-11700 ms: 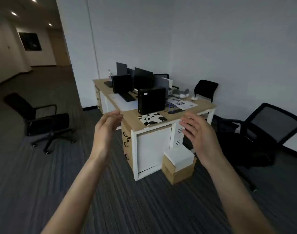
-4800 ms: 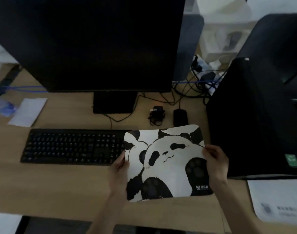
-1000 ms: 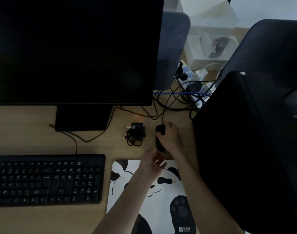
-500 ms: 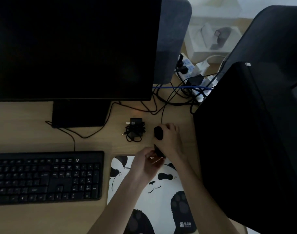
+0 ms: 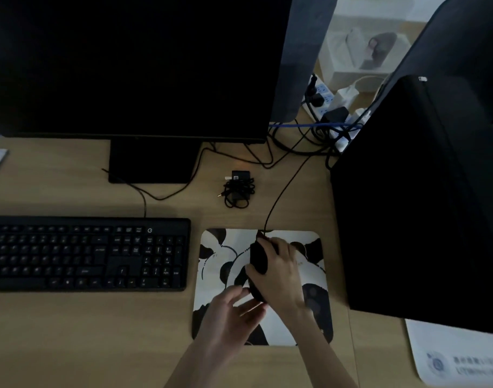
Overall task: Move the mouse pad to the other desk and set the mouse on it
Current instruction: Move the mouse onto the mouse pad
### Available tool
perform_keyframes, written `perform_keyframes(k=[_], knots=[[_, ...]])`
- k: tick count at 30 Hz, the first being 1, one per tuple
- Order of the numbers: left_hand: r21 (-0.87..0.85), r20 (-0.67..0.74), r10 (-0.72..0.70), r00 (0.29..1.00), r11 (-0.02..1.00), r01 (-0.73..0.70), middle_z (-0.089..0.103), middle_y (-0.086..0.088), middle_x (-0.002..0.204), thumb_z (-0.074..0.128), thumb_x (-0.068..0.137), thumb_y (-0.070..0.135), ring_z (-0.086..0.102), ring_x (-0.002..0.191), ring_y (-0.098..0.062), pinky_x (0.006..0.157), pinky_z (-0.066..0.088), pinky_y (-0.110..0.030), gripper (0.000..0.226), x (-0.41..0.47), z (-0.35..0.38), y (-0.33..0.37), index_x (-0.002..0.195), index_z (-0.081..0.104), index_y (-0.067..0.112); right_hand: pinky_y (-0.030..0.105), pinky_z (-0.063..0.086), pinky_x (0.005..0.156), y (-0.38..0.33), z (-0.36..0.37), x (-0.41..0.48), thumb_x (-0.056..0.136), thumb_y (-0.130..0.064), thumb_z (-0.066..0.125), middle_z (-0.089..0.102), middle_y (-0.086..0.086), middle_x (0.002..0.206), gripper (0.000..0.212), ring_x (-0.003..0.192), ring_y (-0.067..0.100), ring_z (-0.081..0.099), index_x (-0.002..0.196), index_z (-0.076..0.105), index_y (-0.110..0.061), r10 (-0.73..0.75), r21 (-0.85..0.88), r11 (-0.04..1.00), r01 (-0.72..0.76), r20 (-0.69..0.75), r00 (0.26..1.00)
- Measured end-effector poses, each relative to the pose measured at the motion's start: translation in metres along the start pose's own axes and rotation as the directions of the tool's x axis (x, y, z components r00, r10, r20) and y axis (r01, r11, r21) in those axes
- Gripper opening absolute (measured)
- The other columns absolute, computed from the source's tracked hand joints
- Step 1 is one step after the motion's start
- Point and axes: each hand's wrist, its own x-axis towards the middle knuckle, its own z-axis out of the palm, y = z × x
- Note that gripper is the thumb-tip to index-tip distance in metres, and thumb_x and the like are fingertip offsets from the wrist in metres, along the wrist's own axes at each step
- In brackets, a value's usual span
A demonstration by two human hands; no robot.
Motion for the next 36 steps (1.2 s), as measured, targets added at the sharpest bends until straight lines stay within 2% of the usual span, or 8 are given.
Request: perform_keyframes(k=[8, 12, 16, 24, 27, 30, 32, 36], knots=[[0.012, -0.064, 0.023, 0.998, 1.000, -0.022, 0.055, -0.019, 0.081, 0.044, 0.086, 0.006, 0.054, 0.083, -0.033, 0.081, 0.045, -0.041, 0.017, -0.009, -0.008, -0.013, 0.081, 0.055, -0.006, 0.030, 0.032, 0.105, 0.006, 0.015, -0.016, 0.082, -0.032, 0.055, 0.040, 0.005, 0.140, 0.056, 0.128, 0.026, 0.030, 0.134, 0.040, -0.020, 0.006, 0.022, 1.000, -0.007, 0.048, 0.999], [0.016, -0.083, 0.022, 0.996, 1.000, -0.021, 0.054, -0.021, 0.086, 0.044, 0.086, 0.006, 0.054, 0.083, -0.033, 0.082, 0.044, -0.041, 0.015, -0.005, -0.010, -0.014, 0.081, 0.054, -0.004, 0.030, 0.031, 0.106, 0.007, 0.017, -0.017, 0.082, -0.033, 0.054, 0.040, 0.003, 0.140, 0.056, 0.129, 0.024, 0.030, 0.134, 0.040, -0.020, -0.006, 0.020, 1.000, 0.005, 0.034, 0.999], [0.075, -0.094, 0.016, 0.995, 0.997, -0.009, 0.055, -0.026, 0.105, 0.045, 0.088, 0.007, 0.054, 0.094, -0.036, 0.100, 0.035, -0.045, 0.016, -0.001, -0.015, -0.016, 0.090, 0.054, -0.005, 0.034, 0.030, 0.108, 0.007, 0.017, -0.018, 0.083, -0.036, 0.052, 0.034, 0.002, 0.145, 0.058, 0.134, 0.022, 0.027, 0.137, 0.035, -0.022, -0.019, -0.003, 1.000, 0.020, 0.049, 0.999], [0.120, -0.123, 0.202, 0.972, 0.975, -0.188, 0.056, -0.018, 0.118, 0.049, 0.087, 0.009, 0.051, 0.112, -0.029, 0.104, 0.035, -0.040, 0.037, 0.003, -0.020, 0.018, 0.122, 0.050, -0.001, 0.035, 0.030, 0.110, 0.003, -0.017, -0.004, 0.086, -0.026, 0.056, 0.036, 0.005, 0.145, 0.052, 0.136, 0.022, 0.029, 0.134, 0.041, -0.020, -0.015, 0.222, 0.975, 0.027, -0.055, 0.998], [0.123, -0.072, 0.291, 0.954, 0.952, -0.281, 0.055, -0.014, 0.120, 0.045, 0.088, 0.011, 0.052, 0.109, -0.025, 0.104, 0.034, -0.038, 0.033, 0.005, -0.014, 0.039, 0.119, 0.052, 0.003, 0.013, 0.030, 0.094, -0.003, -0.033, 0.011, 0.088, -0.021, 0.054, 0.040, -0.004, 0.134, 0.046, 0.131, 0.013, 0.035, 0.132, 0.042, -0.020, 0.032, 0.391, 0.920, -0.012, -0.044, 0.999], [0.165, -0.070, 0.388, 0.919, 0.913, -0.373, 0.058, -0.008, 0.112, 0.041, 0.090, 0.012, 0.052, 0.111, -0.021, 0.104, 0.034, -0.036, 0.027, 0.012, 0.000, 0.062, 0.113, 0.055, 0.008, 0.000, 0.037, 0.074, -0.009, -0.038, 0.033, 0.090, -0.016, 0.051, 0.041, -0.010, 0.124, 0.045, 0.103, -0.002, 0.049, 0.133, 0.042, -0.023, 0.107, 0.592, 0.799, -0.102, 0.027, 0.994], [0.191, -0.054, 0.448, 0.892, 0.882, -0.431, 0.058, -0.003, 0.112, 0.040, 0.090, 0.012, 0.051, 0.112, -0.018, 0.102, 0.033, -0.034, 0.024, 0.020, 0.014, 0.079, 0.106, 0.058, 0.014, 0.003, 0.039, 0.075, -0.012, -0.038, 0.048, 0.091, -0.016, 0.048, 0.044, -0.009, 0.128, 0.044, 0.097, -0.003, 0.049, 0.134, 0.042, -0.023, 0.147, 0.686, 0.709, -0.163, 0.083, 0.986], [0.256, -0.002, 0.513, 0.858, 0.830, -0.496, 0.052, 0.001, 0.129, 0.040, 0.090, 0.017, 0.044, 0.123, -0.013, 0.108, 0.028, -0.031, 0.023, 0.044, 0.039, 0.109, 0.103, 0.058, 0.022, 0.013, 0.032, 0.094, -0.019, -0.037, 0.083, 0.093, -0.017, 0.044, 0.042, -0.005, 0.139, 0.046, 0.117, 0.004, 0.040, 0.138, 0.038, -0.020, 0.174, 0.793, 0.551, -0.260, 0.196, 0.965]])
